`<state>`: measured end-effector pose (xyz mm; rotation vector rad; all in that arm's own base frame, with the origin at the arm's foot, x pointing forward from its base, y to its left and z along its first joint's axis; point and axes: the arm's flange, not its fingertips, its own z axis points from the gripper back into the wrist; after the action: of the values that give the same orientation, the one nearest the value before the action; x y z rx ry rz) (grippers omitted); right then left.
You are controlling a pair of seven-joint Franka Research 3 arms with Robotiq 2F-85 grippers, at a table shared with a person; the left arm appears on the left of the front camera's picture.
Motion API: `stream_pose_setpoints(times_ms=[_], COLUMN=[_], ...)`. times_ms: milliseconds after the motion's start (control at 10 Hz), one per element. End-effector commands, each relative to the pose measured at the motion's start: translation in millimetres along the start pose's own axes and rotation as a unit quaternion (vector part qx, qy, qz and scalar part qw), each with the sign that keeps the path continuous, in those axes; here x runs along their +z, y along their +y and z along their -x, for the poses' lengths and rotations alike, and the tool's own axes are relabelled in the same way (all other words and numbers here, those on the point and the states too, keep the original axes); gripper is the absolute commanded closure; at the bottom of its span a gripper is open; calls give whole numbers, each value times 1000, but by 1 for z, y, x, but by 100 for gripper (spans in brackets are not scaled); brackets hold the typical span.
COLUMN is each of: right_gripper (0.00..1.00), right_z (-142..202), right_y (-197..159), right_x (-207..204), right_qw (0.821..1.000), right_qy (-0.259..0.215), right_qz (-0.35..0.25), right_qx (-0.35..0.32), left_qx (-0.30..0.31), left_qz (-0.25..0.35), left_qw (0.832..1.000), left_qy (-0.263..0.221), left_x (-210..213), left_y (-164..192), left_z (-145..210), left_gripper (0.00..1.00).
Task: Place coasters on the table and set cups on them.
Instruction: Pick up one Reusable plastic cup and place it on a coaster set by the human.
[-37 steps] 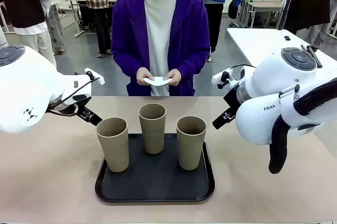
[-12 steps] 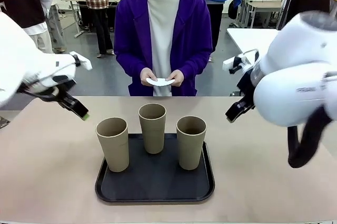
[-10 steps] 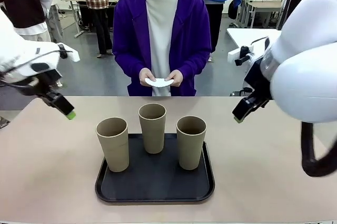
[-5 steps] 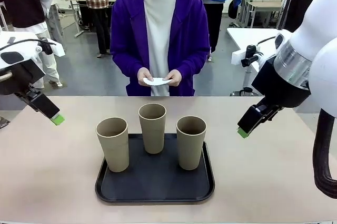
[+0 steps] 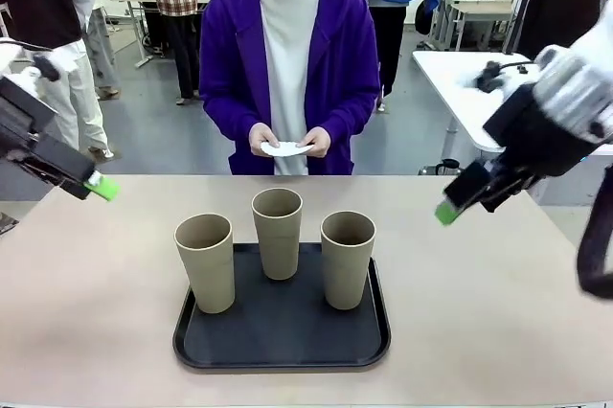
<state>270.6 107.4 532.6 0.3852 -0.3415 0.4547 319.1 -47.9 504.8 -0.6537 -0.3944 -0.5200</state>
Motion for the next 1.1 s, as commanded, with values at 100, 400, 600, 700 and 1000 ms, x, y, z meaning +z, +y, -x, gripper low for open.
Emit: stream_pose_setpoints(times_ms=[100,400,600,700,1000], right_gripper=[0,0,0,0,0], right_z=[70,114,139,150,177], right_y=[-96,-164,-188,-196,-208], right_x=[-21,-25,-24,-26,-20], right_qw=[961,917,907,899,890], right_qy=[-75,-104,-101,-113,-131], right_qz=[-217,-319,-330,-346,-360], right_qx=[-157,-217,-242,-244,-247], left_qx=[126,231,270,281,314], left_qz=[253,291,281,269,246], left_qw=[956,921,912,913,906], left_qy=[-84,-119,-125,-125,-138], left_x=[-12,5,22,30,40], left_y=[69,135,153,153,156], left_z=[41,87,112,118,138], left_gripper=[0,0,0,0,0])
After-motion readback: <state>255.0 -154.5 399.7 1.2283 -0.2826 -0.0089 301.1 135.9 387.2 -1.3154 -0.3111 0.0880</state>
